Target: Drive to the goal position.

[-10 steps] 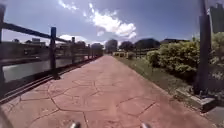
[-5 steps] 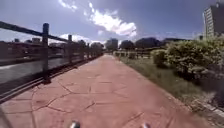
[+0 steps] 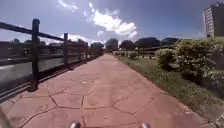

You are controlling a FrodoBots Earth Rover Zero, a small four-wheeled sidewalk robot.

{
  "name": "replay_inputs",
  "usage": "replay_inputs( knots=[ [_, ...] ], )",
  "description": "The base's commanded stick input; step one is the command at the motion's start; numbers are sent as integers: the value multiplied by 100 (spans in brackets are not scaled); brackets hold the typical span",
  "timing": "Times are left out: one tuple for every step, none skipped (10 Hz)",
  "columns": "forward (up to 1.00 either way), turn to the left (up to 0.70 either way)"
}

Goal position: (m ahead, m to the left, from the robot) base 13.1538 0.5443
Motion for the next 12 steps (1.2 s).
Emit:
replay_inputs(
  knots=[
    [85, 0],
    [85, 0],
    [85, 0],
    [85, 0],
    [85, 0],
    [85, 0],
    [85, 0],
    [85, 0],
    [85, 0],
    [85, 0],
    [85, 0],
    [85, 0]
  ],
)
